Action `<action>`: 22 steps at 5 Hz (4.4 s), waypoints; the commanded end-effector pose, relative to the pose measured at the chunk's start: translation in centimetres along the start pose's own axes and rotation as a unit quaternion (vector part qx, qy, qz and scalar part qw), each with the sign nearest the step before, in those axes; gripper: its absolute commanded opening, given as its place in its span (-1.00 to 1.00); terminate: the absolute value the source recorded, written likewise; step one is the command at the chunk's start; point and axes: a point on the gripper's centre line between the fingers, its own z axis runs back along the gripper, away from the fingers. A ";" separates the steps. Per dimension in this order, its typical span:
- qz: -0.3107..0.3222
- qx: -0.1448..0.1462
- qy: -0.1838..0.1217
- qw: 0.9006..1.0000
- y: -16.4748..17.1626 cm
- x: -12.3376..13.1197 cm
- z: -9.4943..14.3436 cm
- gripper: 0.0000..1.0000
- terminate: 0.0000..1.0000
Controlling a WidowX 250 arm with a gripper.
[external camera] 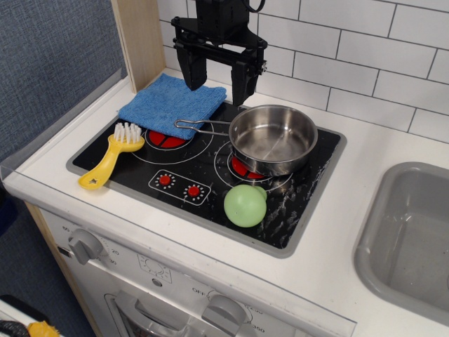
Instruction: Move the pot and place on top of the cloth
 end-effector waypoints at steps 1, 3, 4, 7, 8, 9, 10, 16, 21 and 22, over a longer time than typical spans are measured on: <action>0.000 0.000 0.000 1.000 0.0 0.0 0.0 1.00 -1.00; -0.040 0.015 -0.001 0.999 -5.4 2.1 0.0 1.00 -1.00; -0.060 -0.003 -0.012 0.998 -8.5 3.2 -1.2 1.00 -1.00; -0.027 0.004 -0.010 1.000 -10.6 3.8 -7.7 1.00 -1.00; -0.026 0.006 -0.026 0.999 -10.6 3.7 -7.9 -1.00 -1.00; -0.032 0.005 -0.032 0.999 -10.7 3.6 -7.8 -1.00 -1.00; -0.033 0.005 -0.033 0.999 -10.7 3.5 -8.0 -1.00 -1.00; -0.046 0.071 -0.025 0.996 0.0 4.1 2.0 -1.00 -1.00; 0.027 0.097 -0.037 0.994 6.4 3.5 -4.3 -1.00 -1.00; 0.025 0.078 -0.054 0.995 6.7 4.4 -4.5 1.00 -1.00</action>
